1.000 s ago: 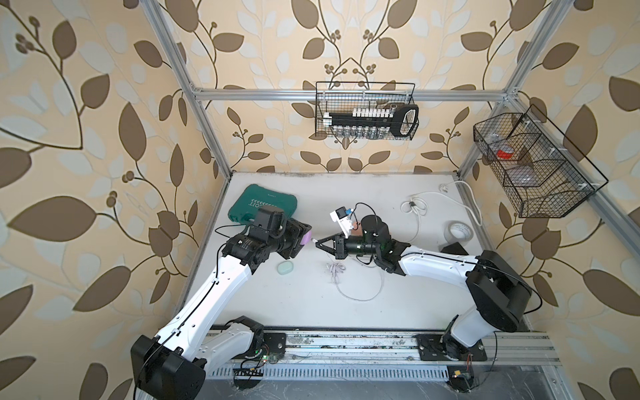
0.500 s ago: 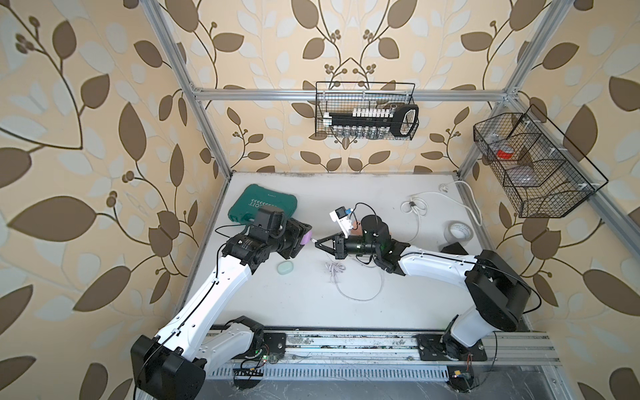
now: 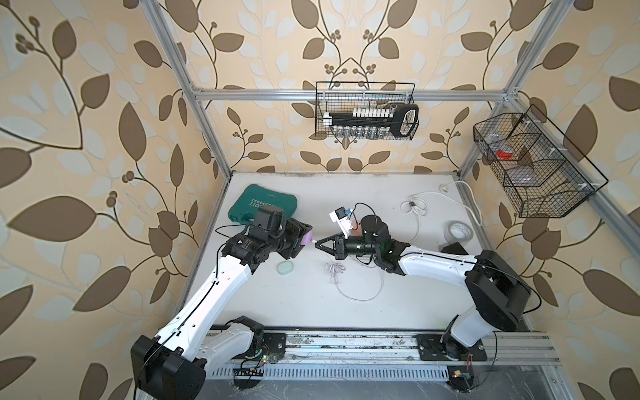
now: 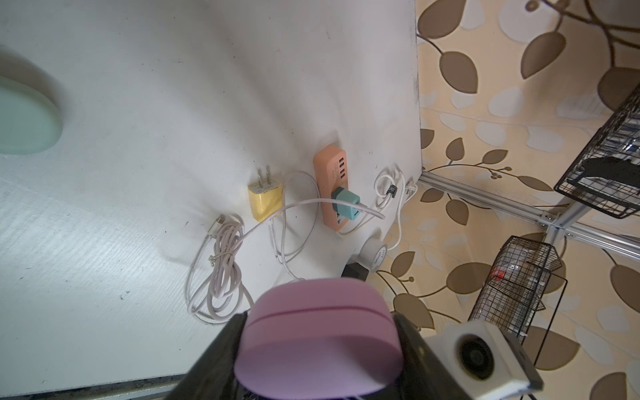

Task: Charge the bluetooth headset
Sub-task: Insert the charging cable into the bluetooth headset.

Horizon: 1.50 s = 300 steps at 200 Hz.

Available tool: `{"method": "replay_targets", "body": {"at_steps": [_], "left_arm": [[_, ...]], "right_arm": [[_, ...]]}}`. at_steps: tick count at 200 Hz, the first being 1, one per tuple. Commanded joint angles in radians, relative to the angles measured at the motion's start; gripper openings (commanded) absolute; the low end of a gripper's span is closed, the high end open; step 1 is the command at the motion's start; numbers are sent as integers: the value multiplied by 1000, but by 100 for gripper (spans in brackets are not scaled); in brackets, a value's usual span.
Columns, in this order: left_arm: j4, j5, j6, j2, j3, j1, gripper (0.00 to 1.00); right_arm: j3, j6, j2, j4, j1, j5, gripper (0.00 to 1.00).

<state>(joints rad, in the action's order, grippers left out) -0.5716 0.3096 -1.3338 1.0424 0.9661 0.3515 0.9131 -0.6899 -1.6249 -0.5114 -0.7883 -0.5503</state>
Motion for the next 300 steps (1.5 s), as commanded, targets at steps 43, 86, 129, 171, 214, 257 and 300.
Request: {"method": "replay_targets", "body": {"at_steps": [43,86,129,171,214,257,300], "left_arm": [[11,27,35,-8,3,-8,34],[9,33,40,-2,2,-8,34],[12,37,38,2,-4,-8,34],[7,46,44,1,-4,-8,34],[1,50,50,-1,-10,-8,34],[-1,47,54,3,-10,-8,33],[1,47,56,4,-10,-8,33]], "right_arm": [[38,60,26,55,9,15,0],[41,79,42,73,9,22,0],[48,87,45,77,9,20,0],[53,92,41,80,9,21,0],[63,93,35,79,9,18,0],[64,92,37,79,9,15,0],[64,95,39,81,9,11,0]]}}
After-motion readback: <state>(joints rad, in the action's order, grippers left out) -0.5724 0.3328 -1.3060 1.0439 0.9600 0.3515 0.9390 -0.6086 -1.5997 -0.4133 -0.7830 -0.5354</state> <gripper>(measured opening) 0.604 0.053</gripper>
